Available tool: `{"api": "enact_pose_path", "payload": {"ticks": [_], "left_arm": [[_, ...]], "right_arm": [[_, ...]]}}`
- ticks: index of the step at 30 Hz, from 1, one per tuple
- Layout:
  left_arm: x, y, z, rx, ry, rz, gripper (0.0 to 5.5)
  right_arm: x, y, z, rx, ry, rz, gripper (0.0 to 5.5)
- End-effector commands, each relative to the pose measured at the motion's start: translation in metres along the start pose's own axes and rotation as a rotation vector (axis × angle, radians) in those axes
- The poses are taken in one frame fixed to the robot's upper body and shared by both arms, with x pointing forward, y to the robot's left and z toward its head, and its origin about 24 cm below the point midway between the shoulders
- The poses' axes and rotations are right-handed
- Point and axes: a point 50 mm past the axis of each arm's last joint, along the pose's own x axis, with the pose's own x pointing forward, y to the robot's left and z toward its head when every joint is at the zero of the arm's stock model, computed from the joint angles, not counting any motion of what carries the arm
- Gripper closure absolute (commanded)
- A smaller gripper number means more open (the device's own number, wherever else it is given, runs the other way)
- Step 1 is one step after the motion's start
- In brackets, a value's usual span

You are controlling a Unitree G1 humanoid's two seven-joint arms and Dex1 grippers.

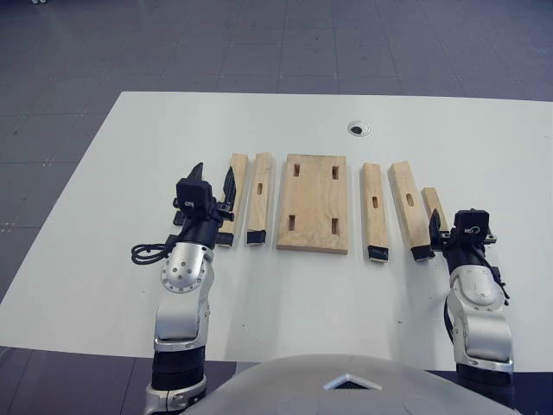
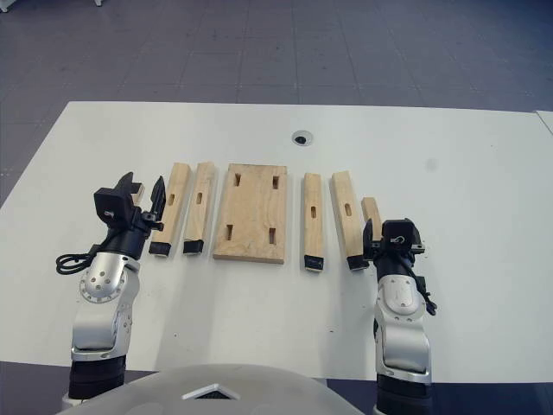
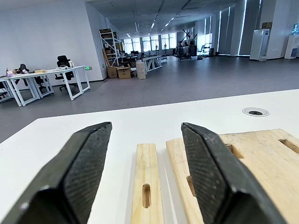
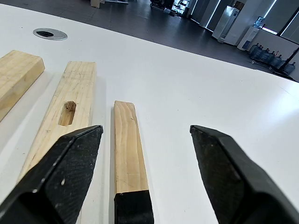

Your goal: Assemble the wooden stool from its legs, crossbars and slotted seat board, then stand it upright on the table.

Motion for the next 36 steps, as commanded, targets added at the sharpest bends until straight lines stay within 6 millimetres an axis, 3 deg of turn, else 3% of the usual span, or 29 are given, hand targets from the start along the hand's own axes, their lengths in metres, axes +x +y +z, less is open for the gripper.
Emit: {"api": "enact_pose_path", "payload": {"ticks": [1, 6, 17, 27, 33, 36], "left_arm": [[-0.001, -0.001, 0.0, 0.005, 0.006, -0.004, 2.73], [-0.001, -0.003, 0.002, -0.001, -0.008, 0.011, 2.73], [0.0, -0.005, -0.001, -0.017, -0.016, 0.032, 2.73], [0.003, -0.006, 0.001, -0.004, -0.03, 0.024, 2.73], [0.007, -0.006, 0.005, 0.014, -0.051, 0.004, 2.73], [0.007, -0.007, 0.007, 0.009, -0.057, 0.0, 2.73]], "right_arm": [[0.005, -0.004, 0.002, -0.012, 0.003, 0.002, 2.03], [0.008, 0.0, 0.007, 0.012, -0.022, 0.048, 2.03], [0.02, 0.025, 0.038, 0.117, -0.168, 0.258, 2.03], [0.026, 0.018, 0.039, 0.09, -0.181, 0.225, 2.03], [0.018, 0.023, 0.03, 0.135, -0.144, 0.246, 2.03], [0.018, 0.023, 0.035, 0.121, -0.167, 0.231, 2.03]]}}
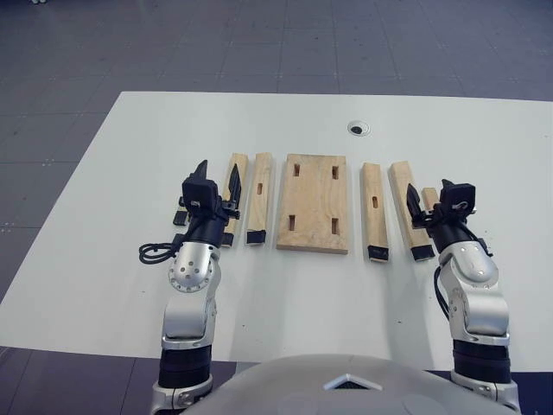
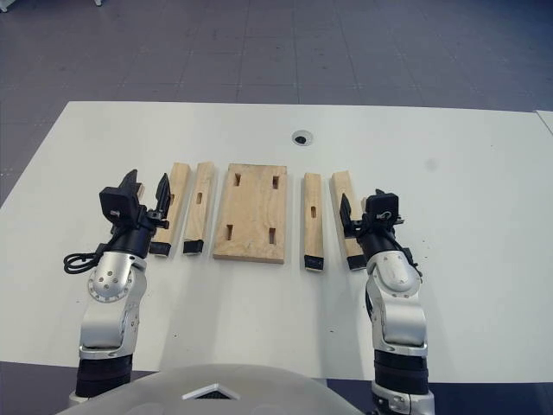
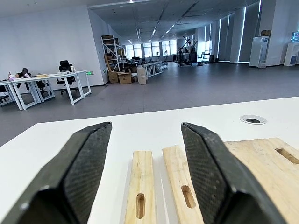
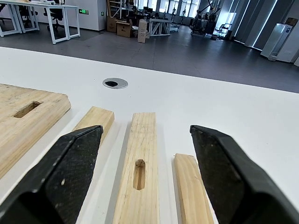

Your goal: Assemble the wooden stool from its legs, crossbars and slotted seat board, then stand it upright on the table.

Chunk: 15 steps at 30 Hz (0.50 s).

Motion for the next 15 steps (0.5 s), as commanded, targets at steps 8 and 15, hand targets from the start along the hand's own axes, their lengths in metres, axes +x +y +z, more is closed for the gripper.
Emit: {"api": "enact_pose_path", "payload": {"ticks": [8, 15], "left_arm": [[0.005, 0.001, 0.004, 0.007, -0.009, -0.012, 2.73], [0.003, 0.001, 0.003, 0.014, -0.007, -0.004, 2.73]], "right_arm": [[0.002, -0.03, 0.002, -0.045, 0.014, -0.071, 2.03], [-0.005, -0.047, -0.028, 0.023, 0.2, -0.02, 2.03]]}}
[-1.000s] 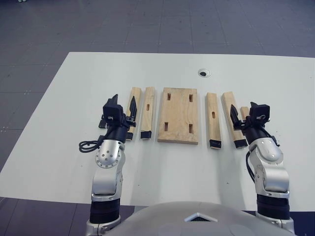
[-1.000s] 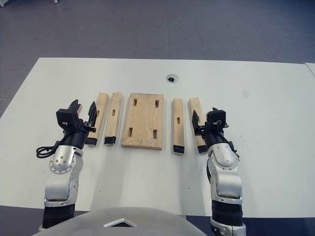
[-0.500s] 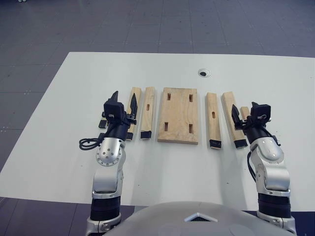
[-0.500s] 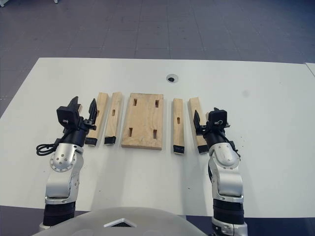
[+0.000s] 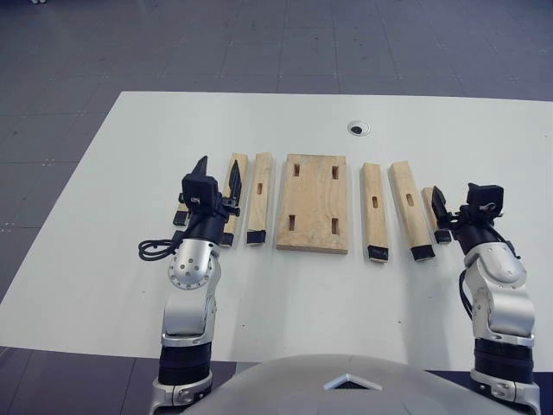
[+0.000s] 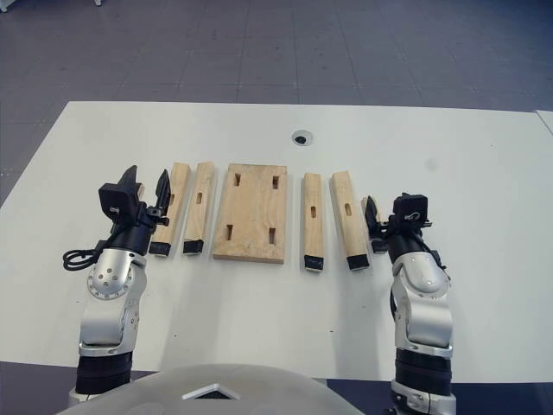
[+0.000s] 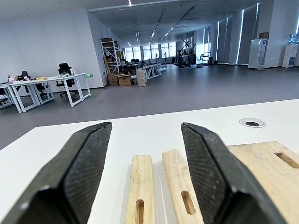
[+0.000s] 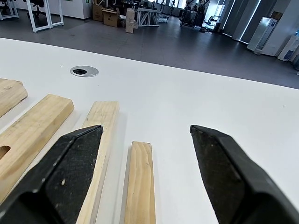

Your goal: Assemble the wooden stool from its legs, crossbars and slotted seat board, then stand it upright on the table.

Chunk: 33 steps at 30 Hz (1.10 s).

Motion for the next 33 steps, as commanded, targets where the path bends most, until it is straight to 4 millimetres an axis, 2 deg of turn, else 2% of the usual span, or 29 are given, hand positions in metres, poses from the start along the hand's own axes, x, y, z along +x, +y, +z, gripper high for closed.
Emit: {"api": "enact_pose_path", "payload": {"ticks": [1, 5, 10, 15, 21, 23, 26, 30, 33], "left_arm": [[0.001, 0.001, 0.003, 0.014, -0.006, 0.006, 2.73], [-0.001, 0.001, 0.001, 0.007, -0.002, 0.012, 2.73], [-0.003, 0.0, -0.001, 0.004, 0.006, 0.007, 2.73], [-0.003, 0.001, -0.003, -0.002, 0.01, 0.03, 2.76], [0.003, 0.002, -0.004, -0.014, -0.002, 0.051, 2.76], [0.001, 0.003, -0.004, -0.014, 0.0, 0.055, 2.76], [0.004, 0.012, 0.0, -0.001, -0.008, 0.065, 2.76], [0.025, 0.031, 0.024, -0.041, -0.072, 0.056, 2.76], [0.029, 0.029, 0.028, -0.081, -0.051, 0.007, 2.76]], "right_arm": [[-0.003, -0.008, -0.026, 0.031, 0.184, 0.009, 2.03], [-0.005, -0.013, -0.037, 0.025, 0.28, -0.005, 2.03], [-0.012, -0.004, -0.049, 0.004, 0.362, 0.066, 2.03], [-0.013, 0.008, -0.058, 0.089, 0.374, 0.123, 2.92], [-0.013, 0.009, -0.082, 0.171, 0.413, 0.132, 4.11], [-0.013, 0.007, -0.086, 0.164, 0.416, 0.13, 4.19], [-0.006, 0.006, -0.07, 0.184, 0.307, 0.097, 4.19], [0.022, -0.005, 0.018, 0.254, -0.047, 0.062, 4.19], [0.029, 0.006, 0.052, 0.257, -0.14, 0.137, 4.19]]}}
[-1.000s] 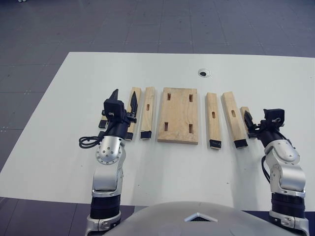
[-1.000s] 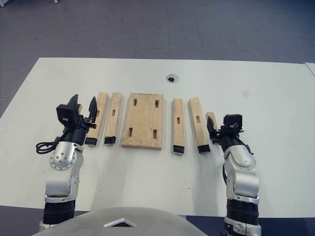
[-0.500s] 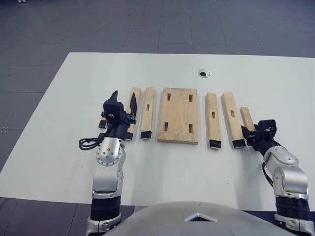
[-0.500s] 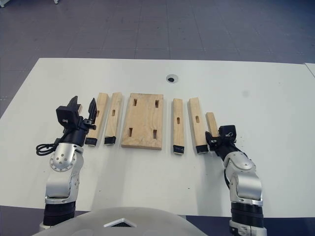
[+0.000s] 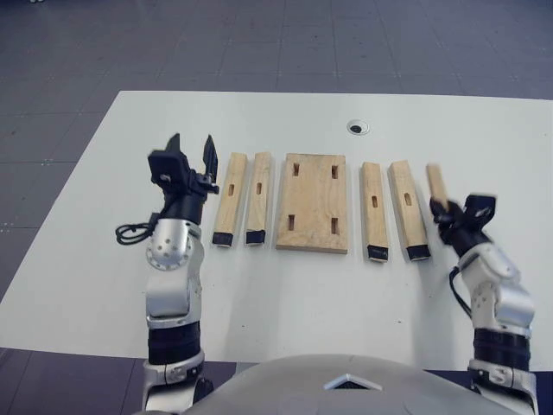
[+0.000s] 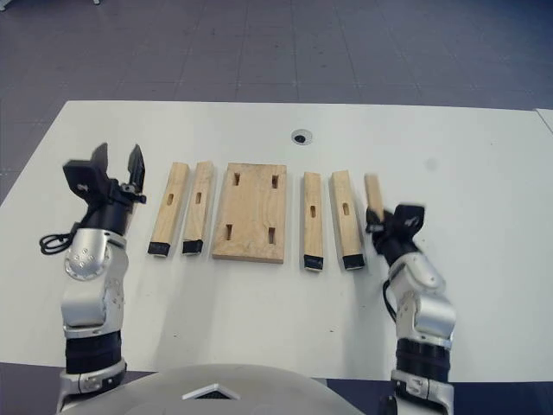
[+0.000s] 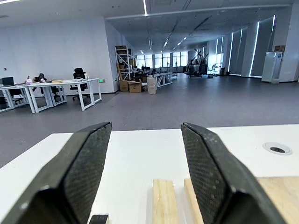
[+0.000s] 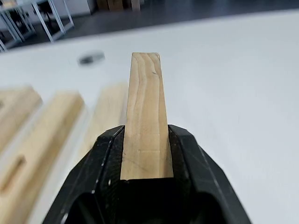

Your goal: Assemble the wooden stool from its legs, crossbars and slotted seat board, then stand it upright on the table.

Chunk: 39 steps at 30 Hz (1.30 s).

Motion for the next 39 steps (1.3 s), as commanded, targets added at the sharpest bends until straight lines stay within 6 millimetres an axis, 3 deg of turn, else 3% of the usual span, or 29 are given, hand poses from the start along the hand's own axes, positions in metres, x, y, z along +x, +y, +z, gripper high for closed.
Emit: {"api": "enact_pose_path", "payload": {"ticks": [1, 3, 7, 9, 13, 17, 20, 25, 35, 39], "left_arm": [[0.007, -0.005, 0.003, -0.07, 0.045, -0.075, 2.76], [0.018, -0.018, 0.011, -0.212, 0.055, -0.155, 2.76], [0.037, -0.041, 0.03, -0.423, 0.099, -0.24, 2.76], [0.039, -0.06, 0.027, -0.627, 0.19, -0.313, 2.76], [0.025, -0.09, 0.024, -0.942, 0.348, -0.486, 2.76], [0.015, -0.102, 0.019, -1.148, 0.442, -0.537, 2.76], [0.014, -0.105, 0.011, -1.187, 0.477, -0.509, 2.76], [0.021, -0.107, 0.005, -1.24, 0.491, -0.472, 2.76], [0.02, -0.113, 0.041, -1.3, 0.372, -0.724, 2.76], [0.014, -0.107, 0.039, -1.306, 0.365, -0.712, 2.76]], "right_arm": [[0.012, 0.03, 0.035, -0.011, -0.093, 0.135, 4.19], [0.016, 0.06, 0.039, -0.104, -0.105, 0.261, 4.19], [0.018, 0.1, 0.039, -0.335, -0.179, 0.429, 4.19], [0.014, 0.116, 0.042, -0.369, -0.242, 0.486, 4.19], [0.008, 0.132, 0.045, -0.351, -0.297, 0.534, 4.19], [0.006, 0.138, 0.045, -0.328, -0.309, 0.547, 4.19], [0.006, 0.137, 0.035, -0.33, -0.274, 0.563, 4.19], [0.004, 0.144, 0.041, -0.323, -0.296, 0.612, 4.19], [-0.004, 0.164, 0.047, -0.207, -0.293, 0.767, 4.19], [-0.003, 0.16, 0.052, -0.181, -0.291, 0.754, 4.19]]}}
